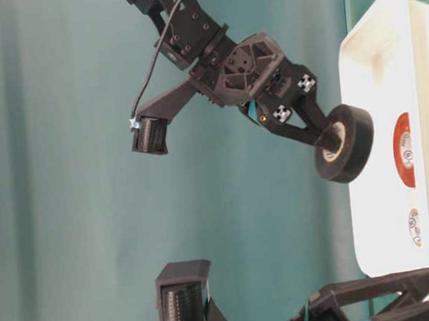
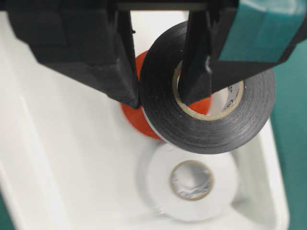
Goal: Put the tape alternately from left to right into the white case.
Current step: 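Carry the black tape into the upper part of the tray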
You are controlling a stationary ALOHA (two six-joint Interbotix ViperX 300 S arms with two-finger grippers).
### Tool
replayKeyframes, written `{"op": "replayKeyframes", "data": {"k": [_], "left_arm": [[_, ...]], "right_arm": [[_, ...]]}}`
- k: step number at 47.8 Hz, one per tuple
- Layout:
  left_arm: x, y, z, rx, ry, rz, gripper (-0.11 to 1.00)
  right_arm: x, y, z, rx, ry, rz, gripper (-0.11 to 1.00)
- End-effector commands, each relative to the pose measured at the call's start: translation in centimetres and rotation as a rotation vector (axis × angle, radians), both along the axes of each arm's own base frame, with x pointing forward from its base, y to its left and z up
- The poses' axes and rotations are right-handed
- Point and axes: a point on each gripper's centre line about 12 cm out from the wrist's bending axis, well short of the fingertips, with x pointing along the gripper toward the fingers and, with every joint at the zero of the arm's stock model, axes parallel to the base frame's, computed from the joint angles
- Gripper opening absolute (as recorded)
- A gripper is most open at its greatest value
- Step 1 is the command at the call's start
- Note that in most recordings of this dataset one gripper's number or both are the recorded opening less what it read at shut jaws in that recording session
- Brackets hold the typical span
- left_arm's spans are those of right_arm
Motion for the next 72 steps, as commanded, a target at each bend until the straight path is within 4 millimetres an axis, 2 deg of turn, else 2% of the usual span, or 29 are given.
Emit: {"op": "replayKeyframes", "data": {"k": [1,32,50,72], "left_arm": [[0.5,-0.1,1.2,-0.003,-0.041,0.002,0.91],[0.5,-0.1,1.1,-0.003,-0.038,0.002,0.91],[0.4,-0.1,1.0,-0.003,-0.035,0.002,0.91],[0.4,-0.1,0.9,-0.003,-0.035,0.002,0.91]], "right_arm": [[0.5,-0.7,2.5,-0.03,-0.074,-0.002,0.27],[0.6,-6.3,1.7,-0.071,-0.075,-0.085,0.27],[0.5,-9.4,0.0,-0.074,-0.051,-0.136,0.27],[0.6,-9.6,-1.0,-0.062,-0.034,-0.141,0.27]]}}
